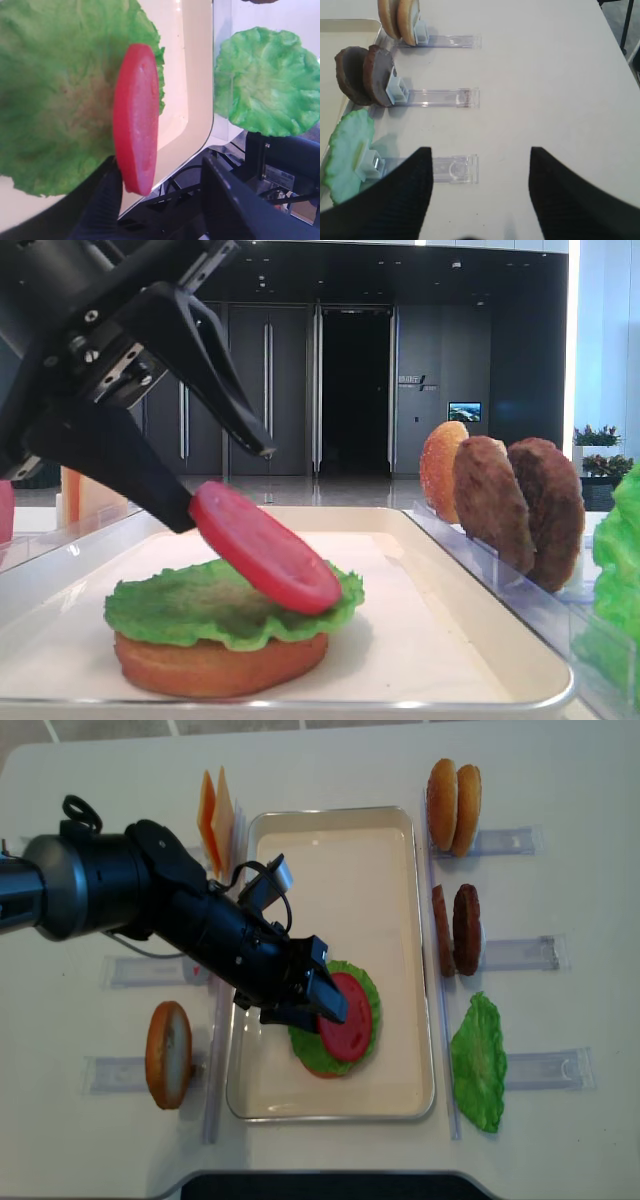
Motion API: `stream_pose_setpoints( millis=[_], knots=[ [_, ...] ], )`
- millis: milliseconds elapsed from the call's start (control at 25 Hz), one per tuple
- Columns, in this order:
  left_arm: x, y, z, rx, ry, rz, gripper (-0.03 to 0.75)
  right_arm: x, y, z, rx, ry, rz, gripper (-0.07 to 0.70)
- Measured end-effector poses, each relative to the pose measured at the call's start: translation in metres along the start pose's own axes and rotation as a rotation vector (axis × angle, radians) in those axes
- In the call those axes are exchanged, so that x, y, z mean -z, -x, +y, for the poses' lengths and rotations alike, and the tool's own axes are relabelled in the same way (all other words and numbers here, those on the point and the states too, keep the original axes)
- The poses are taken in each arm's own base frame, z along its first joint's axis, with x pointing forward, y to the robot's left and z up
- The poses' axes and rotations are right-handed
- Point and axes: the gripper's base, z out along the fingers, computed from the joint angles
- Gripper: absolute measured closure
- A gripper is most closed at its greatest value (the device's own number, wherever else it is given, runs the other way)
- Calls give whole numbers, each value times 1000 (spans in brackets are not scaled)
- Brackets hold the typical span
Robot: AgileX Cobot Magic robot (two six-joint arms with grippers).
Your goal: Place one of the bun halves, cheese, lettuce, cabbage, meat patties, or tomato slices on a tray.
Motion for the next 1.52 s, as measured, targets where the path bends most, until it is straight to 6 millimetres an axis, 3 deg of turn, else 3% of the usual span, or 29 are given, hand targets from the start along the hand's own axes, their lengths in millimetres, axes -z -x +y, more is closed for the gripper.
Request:
stream_pose_setpoints(
  millis=[600, 800, 1200, 1520],
  knots=[
    [45, -10, -3, -45, 203, -101, 324, 0, 0, 0, 0, 0, 0, 200],
    [72, -15, -10, -104, 339, -111, 321, 0, 0, 0, 0, 0, 0, 200],
    [128, -19, -32, -132, 593, -62, 211, 0, 0, 0, 0, 0, 0, 200],
    [136, -16, -35, -140, 626, -82, 199, 0, 0, 0, 0, 0, 0, 200]
  ],
)
